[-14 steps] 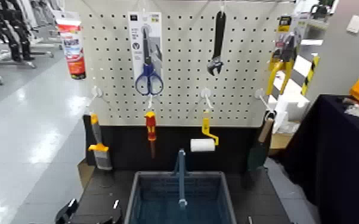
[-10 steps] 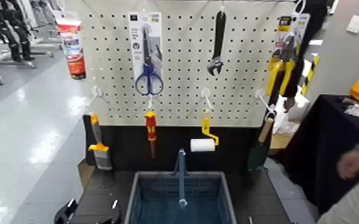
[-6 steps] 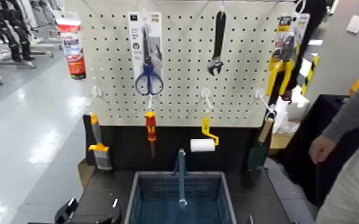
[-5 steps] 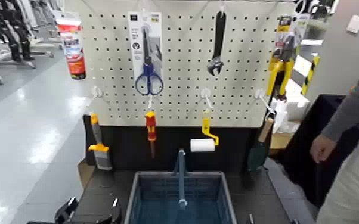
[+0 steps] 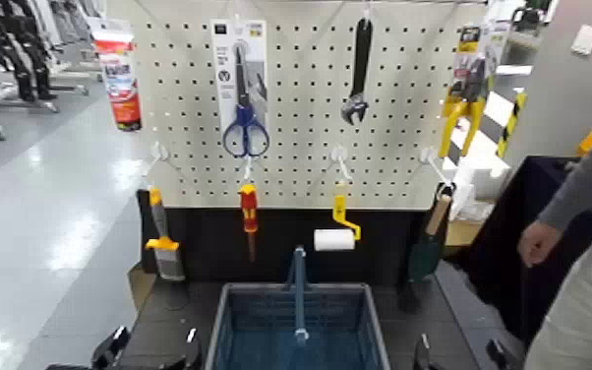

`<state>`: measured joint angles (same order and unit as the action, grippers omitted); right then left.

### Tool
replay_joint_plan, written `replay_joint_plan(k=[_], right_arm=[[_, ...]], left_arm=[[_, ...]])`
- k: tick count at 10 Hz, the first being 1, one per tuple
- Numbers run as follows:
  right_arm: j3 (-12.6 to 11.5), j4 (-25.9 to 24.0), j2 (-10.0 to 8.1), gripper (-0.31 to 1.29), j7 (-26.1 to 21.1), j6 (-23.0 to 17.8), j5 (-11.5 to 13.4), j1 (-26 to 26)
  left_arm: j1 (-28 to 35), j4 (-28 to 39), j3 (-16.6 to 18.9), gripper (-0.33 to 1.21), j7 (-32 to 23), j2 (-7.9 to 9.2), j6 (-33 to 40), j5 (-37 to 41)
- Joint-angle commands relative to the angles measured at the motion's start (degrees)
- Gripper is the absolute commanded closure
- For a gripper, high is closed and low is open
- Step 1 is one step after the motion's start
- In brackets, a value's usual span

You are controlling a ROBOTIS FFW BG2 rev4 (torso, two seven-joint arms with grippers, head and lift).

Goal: Put the yellow pliers into the crate.

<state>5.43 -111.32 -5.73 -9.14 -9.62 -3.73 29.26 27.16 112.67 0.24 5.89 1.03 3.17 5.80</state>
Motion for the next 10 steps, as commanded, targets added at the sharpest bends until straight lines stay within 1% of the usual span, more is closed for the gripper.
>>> replay_joint_plan(k=[1, 3, 5, 7, 9, 10], right_arm=[[-4.02, -0.66, 0.01, 0.20, 5.89, 3.47, -2.24, -3.33], [-6.48, -1.09, 0.01, 0.20, 9.32, 4.96, -2.86, -5.53], [-9.56, -1.89, 0.01, 0.20, 13.45, 7.25, -2.95, -8.34], [-13.25, -2.50, 0.01, 0.20, 18.37, 9.71, -2.95, -12.03], [-17.82, -3.12, -0.16, 0.20, 24.35, 13.49, -3.47, -16.17], [-19.31, -3.20, -0.51, 0.20, 26.89, 15.34, -3.47, -18.63]], left_arm=[[-0.17, 0.00, -0.06, 0.12, 0.18, 0.11, -0.27, 0.09], [-0.17, 0.00, -0.06, 0.12, 0.35, 0.11, -0.27, 0.09], [-0.26, 0.00, -0.06, 0.12, 0.53, 0.11, -0.44, 0.26], [-0.79, -0.17, -0.24, 0.12, 0.97, 0.11, -0.62, 0.26], [-1.32, -0.35, -0.32, 0.12, 1.23, 0.02, -0.53, 0.44], [-1.49, -0.35, -0.41, 0.12, 1.32, 0.02, -0.53, 0.44]])
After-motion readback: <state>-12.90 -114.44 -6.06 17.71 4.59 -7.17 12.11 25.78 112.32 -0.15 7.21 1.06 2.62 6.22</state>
